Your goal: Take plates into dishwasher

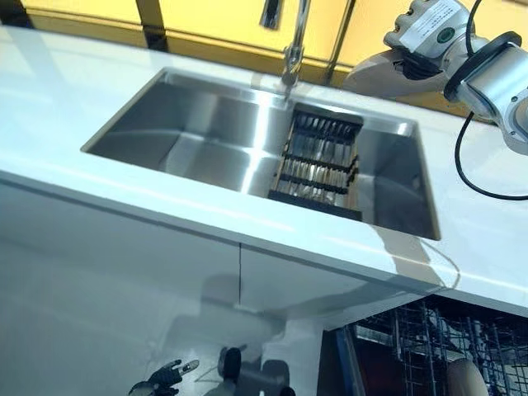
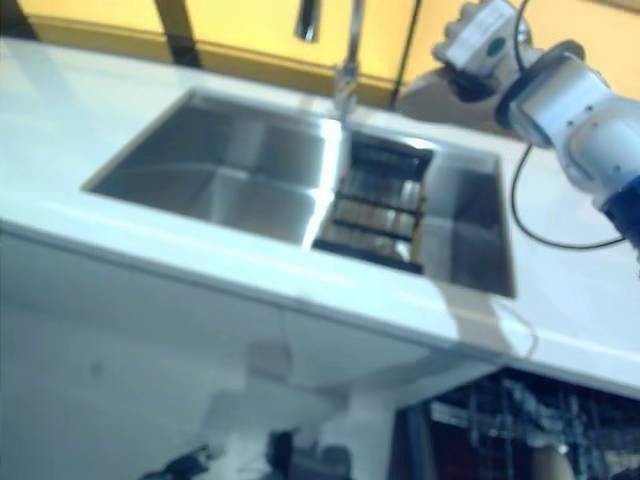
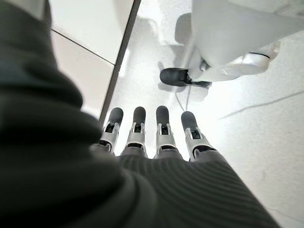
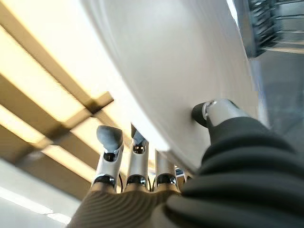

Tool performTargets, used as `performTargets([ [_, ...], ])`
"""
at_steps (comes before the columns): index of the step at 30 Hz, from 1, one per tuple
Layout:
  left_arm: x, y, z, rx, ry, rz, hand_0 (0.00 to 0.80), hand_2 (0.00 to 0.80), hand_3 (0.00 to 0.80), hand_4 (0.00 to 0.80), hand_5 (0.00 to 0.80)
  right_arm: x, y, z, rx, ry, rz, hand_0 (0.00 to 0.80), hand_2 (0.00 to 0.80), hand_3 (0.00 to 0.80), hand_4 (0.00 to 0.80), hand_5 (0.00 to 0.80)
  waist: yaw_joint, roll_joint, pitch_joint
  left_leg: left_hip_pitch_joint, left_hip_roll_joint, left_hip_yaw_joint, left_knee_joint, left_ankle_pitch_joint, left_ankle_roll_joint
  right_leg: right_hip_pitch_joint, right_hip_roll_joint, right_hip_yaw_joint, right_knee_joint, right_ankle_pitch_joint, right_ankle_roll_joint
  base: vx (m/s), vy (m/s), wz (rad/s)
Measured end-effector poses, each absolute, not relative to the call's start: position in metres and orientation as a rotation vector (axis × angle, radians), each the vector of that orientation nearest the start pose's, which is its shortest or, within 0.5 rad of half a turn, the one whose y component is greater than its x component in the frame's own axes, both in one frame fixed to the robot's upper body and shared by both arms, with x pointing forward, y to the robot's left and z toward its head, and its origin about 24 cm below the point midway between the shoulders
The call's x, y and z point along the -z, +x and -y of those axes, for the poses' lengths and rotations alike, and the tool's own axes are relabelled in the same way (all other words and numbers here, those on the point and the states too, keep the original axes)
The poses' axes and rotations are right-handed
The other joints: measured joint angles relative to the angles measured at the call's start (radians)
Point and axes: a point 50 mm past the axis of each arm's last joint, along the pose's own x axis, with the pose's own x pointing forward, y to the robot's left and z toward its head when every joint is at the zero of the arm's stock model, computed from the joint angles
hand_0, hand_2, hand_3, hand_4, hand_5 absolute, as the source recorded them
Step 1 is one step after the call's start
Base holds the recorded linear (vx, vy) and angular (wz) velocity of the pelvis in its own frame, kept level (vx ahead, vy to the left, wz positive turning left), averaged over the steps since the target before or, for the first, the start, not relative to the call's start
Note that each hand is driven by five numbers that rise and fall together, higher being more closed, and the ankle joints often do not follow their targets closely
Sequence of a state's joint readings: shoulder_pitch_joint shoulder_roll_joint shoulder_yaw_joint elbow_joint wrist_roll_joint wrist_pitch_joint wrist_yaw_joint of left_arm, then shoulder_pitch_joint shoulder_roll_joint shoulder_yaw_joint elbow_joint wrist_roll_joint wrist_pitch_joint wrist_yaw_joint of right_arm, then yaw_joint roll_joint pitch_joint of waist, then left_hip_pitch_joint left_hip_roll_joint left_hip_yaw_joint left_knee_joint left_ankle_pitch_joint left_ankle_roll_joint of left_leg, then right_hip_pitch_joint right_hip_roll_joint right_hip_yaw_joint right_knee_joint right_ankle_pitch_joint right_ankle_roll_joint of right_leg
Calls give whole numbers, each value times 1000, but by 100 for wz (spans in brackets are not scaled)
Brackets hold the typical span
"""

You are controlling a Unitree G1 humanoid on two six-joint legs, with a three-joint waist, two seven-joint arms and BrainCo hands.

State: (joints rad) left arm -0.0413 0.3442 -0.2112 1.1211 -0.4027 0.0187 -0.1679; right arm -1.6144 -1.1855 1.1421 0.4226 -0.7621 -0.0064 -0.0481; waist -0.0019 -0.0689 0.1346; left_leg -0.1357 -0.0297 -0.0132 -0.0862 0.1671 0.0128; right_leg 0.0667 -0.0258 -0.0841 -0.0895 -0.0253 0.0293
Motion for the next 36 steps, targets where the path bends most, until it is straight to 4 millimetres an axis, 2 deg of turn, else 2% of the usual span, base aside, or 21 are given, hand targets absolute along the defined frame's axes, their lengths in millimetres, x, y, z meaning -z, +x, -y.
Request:
performTargets([
  [3, 147, 116, -248, -56, -13, -1131, 0, 0, 0, 0, 0, -389, 344, 216, 331, -2240, 559, 800, 800, 800, 800, 800, -14, -2, -37, 19, 6, 19, -1, -7, 0, 10, 0, 24, 0, 0, -1, 30, 20, -24],
  [5, 149, 111, -246, -50, -8, -1148, 0, 0, 0, 0, 0, -392, 343, 229, 367, -2165, 511, 800, 800, 800, 800, 800, -36, -5, -57, 36, 9, 35, -4, -15, 2, 18, -1, 35, 0, -1, -1, 4, 33, -21],
  [8, 150, 108, -246, -37, 16, -1170, 0, 0, 0, 0, 0, -394, 340, 250, 415, -2082, 431, 800, 800, 800, 800, 800, -44, -7, -89, 49, 14, 60, -5, -24, 3, 19, -1, 59, 0, -3, 2, 7, 51, -28],
  [13, 152, 102, -248, 4, 57, -1207, 0, 0, 0, 0, 0, -375, 340, 275, 403, -2017, 314, 800, 800, 800, 800, 800, -66, -15, -105, 93, 26, 130, -5, -45, 3, 30, -2, 133, 6, 8, 5, -17, 42, -43],
  [15, 151, 102, -248, 34, 82, -1217, 0, 0, 0, 0, 0, -367, 339, 287, 403, -2005, 266, 800, 800, 800, 800, 800, -72, -15, -105, 106, 32, 166, -7, -52, 4, 23, -3, 145, 14, 15, 10, -103, 13, -62],
  [16, 151, 101, -248, 47, 94, -1221, 0, 0, 0, 0, 0, -361, 338, 294, 407, -1985, 242, 800, 800, 800, 800, 800, -70, -15, -104, 114, 40, 196, -7, -59, 3, 9, 0, 144, 25, 23, 22, -93, 3, -75],
  [18, 151, 100, -251, 46, 102, -1226, 0, 0, 0, 0, 0, -354, 339, 300, 401, -1980, 210, 800, 800, 800, 800, 800, -67, -14, -103, 119, 48, 225, -7, -66, 3, -9, 3, 138, 30, 36, 40, -116, -28, -76],
  [20, 149, 101, -257, 33, 114, -1227, 0, 0, 0, 0, 0, -349, 337, 307, 406, -1968, 187, 800, 800, 800, 800, 800, -91, -5, -88, 127, 62, 258, -8, -71, 5, -33, 13, 123, 40, 72, 56, -127, -72, -75],
  [22, 147, 100, -265, 13, 133, -1230, 0, 0, 0, 0, 0, -347, 336, 309, 412, -1954, 185, 800, 800, 800, 800, 800, -86, 3, -77, 126, 84, 299, -8, -74, 8, -59, 26, 73, 41, 108, 79, -34, -106, -80],
  [24, 146, 98, -270, 0, 141, -1235, 0, 0, 0, 0, 0, -349, 331, 316, 432, -1948, 172, 800, 800, 800, 800, 800, -84, -2, -76, 127, 89, 333, -8, -74, 8, -72, 12, 1, 61, 66, 60, -66, -156, -56],
  [25, 145, 100, -272, -13, 134, -1227, 0, 0, 0, 0, 0, -350, 326, 324, 455, -1938, 158, 800, 800, 800, 800, 800, -75, 1, -78, 125, 106, 365, -7, -73, 4, -71, 1, -45, 106, 36, 44, -97, -159, -55],
  [26, 144, 99, -274, -17, 138, -1230, 0, 0, 0, 0, 0, -350, 322, 331, 466, -1939, 139, 800, 800, 800, 800, 800, -61, -4, -87, 126, 112, 373, -4, -76, -5, -69, -10, -55, 122, 23, 50, -100, -181, -47],
  [28, 144, 99, -275, -18, 140, -1230, 0, 0, 0, 0, 0, -350, 321, 332, 468, -1939, 136, 800, 800, 800, 800, 800, -62, -8, -91, 125, 110, 375, -4, -75, -7, -69, -15, -55, 121, 20, 52, -42, -108, -31],
  [29, 145, 95, -276, -26, 139, -1248, 0, 0, 0, 0, 0, -352, 315, 340, 493, -1920, 138, 800, 800, 800, 800, 800, -65, -31, -106, 116, 103, 366, -4, -68, -25, -47, -14, -36, 34, 32, 9, -42, -131, -51],
  [30, 147, 93, -272, -22, 129, -1257, 0, 0, 0, 0, 0, -352, 312, 345, 493, -1917, 126, 800, 800, 800, 800, 800, -68, -28, -108, 120, 102, 336, -4, -69, -29, -28, -3, -24, 1, 52, 2, -49, -171, -60],
  [32, 148, 94, -268, -21, 125, -1253, 0, 0, 0, 0, 0, -347, 306, 356, 490, -1917, 83, 800, 800, 800, 800, 800, -77, -25, -110, 124, 107, 331, -4, -71, -36, -27, 4, -13, 4, 57, -5, -27, -133, -22],
  [36, 150, 94, -263, -23, 120, -1253, 0, 0, 0, 0, 0, -337, 297, 374, 482, -1859, 22, 800, 800, 800, 800, 800, -128, -20, -113, 133, 101, 331, -4, -74, -49, -27, 3, 4, 4, 57, -5, -30, -118, -19],
])
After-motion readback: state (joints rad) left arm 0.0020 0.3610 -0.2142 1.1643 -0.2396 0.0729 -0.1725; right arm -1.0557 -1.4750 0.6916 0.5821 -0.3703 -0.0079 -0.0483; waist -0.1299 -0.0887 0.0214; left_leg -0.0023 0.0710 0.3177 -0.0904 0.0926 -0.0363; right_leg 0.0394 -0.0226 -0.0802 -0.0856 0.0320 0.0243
